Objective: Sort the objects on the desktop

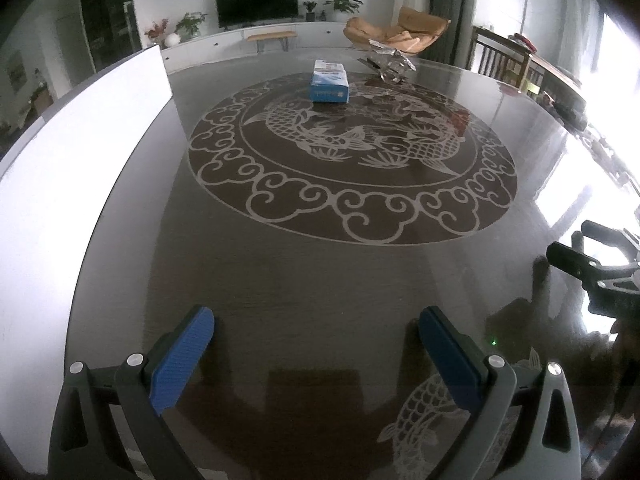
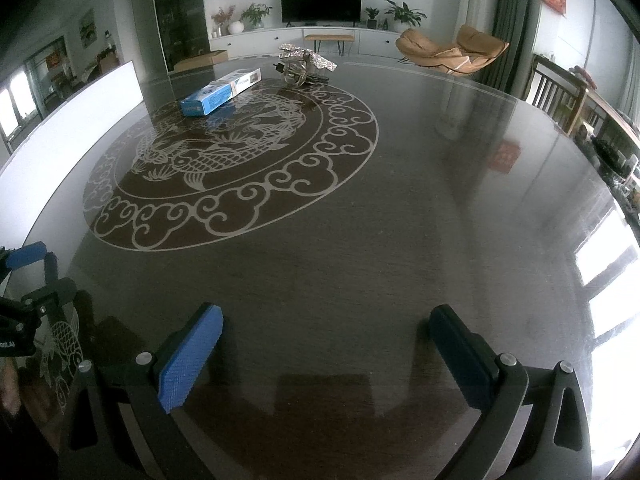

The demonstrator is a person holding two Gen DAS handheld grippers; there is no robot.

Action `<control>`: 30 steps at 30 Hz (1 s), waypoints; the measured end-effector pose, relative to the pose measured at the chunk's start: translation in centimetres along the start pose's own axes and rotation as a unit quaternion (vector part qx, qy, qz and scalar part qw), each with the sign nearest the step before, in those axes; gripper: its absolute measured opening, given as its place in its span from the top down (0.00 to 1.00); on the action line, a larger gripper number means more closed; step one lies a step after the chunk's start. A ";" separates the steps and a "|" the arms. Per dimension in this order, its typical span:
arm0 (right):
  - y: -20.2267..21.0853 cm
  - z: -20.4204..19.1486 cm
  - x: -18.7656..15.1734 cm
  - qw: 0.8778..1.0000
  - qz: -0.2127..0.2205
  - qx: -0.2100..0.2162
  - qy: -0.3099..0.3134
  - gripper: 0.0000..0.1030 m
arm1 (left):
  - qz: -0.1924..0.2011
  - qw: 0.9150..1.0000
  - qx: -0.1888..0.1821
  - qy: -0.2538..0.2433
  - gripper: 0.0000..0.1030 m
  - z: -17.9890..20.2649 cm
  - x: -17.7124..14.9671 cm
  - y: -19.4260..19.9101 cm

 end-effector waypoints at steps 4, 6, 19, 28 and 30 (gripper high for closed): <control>0.0 0.0 0.0 1.000 0.000 0.000 0.000 0.00 | -0.009 1.000 0.009 0.008 0.00 0.0 0.2 -0.1; 0.0 0.0 0.0 1.000 0.000 0.000 0.000 0.00 | -0.006 1.000 0.004 0.004 0.00 0.0 0.2 -0.1; 0.0 -0.1 0.0 1.000 0.000 0.000 -0.001 0.00 | -0.013 1.000 0.003 0.006 0.00 0.0 0.8 -0.5; -0.2 -0.1 0.1 1.000 -0.001 0.001 0.000 0.00 | -0.005 1.000 0.005 0.007 0.00 -0.7 4.6 -4.2; -1.2 -0.1 1.3 1.000 -0.010 0.014 0.012 0.00 | -0.002 1.000 0.004 0.005 0.00 -0.8 4.8 -4.4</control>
Point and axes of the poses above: each gripper's, at about its wrist camera, not at the fingertips, and y roughly against the way its jaws point, z to its right, x to its top, the point moved 1 cm from there along -y, roughly the way its jaws point, and after that the axes turned 9 degrees about z, right-handed, at the moved point
